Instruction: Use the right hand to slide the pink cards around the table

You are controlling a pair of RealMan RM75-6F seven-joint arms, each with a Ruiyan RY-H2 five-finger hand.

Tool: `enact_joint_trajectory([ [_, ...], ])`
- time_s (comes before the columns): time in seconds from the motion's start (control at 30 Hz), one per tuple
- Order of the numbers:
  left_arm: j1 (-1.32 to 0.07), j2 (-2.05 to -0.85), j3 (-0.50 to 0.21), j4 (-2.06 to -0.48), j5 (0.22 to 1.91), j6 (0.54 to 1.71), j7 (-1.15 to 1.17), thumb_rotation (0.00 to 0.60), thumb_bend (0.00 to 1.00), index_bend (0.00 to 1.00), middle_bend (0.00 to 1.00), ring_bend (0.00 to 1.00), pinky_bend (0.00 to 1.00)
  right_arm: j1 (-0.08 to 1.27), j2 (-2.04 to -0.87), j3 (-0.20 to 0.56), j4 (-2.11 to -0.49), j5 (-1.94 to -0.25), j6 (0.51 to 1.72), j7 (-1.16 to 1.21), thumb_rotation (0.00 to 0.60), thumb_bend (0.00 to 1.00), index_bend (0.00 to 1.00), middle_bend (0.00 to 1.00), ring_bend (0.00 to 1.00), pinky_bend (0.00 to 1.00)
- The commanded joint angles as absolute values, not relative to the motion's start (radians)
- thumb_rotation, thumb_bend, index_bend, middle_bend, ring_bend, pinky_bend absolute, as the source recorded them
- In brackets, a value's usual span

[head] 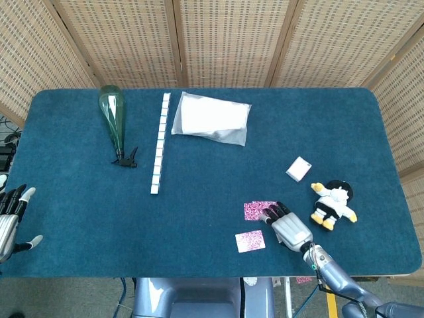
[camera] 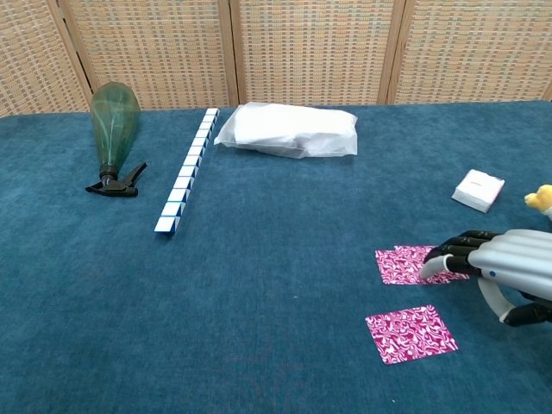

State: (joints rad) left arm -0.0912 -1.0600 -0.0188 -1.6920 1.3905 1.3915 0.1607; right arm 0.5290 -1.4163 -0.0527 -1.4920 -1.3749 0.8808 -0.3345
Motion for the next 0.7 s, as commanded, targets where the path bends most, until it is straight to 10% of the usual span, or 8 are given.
enact_joint_trajectory([
  [0.03, -0.091, -1.060, -0.019, -1.692, 1.390, 1.392, 0.162, 0.600, 0.01, 0.00, 0.00, 0.00, 0.00, 0.534, -1.417, -0.040, -1.486, -1.354, 0.873, -0.336, 0.600, 1.00, 0.15, 0.12, 0.00, 0.02],
  [0.7, -0.092, -1.060, -0.019, -1.693, 1.388, 1.390, 0.163, 0.600, 0.01, 0.00, 0.00, 0.00, 0.00, 0.605, -1.428, 0.041, -1.457, -1.136, 0.802, -0.436, 0.600, 1.00, 0.15, 0.12, 0.00, 0.02],
])
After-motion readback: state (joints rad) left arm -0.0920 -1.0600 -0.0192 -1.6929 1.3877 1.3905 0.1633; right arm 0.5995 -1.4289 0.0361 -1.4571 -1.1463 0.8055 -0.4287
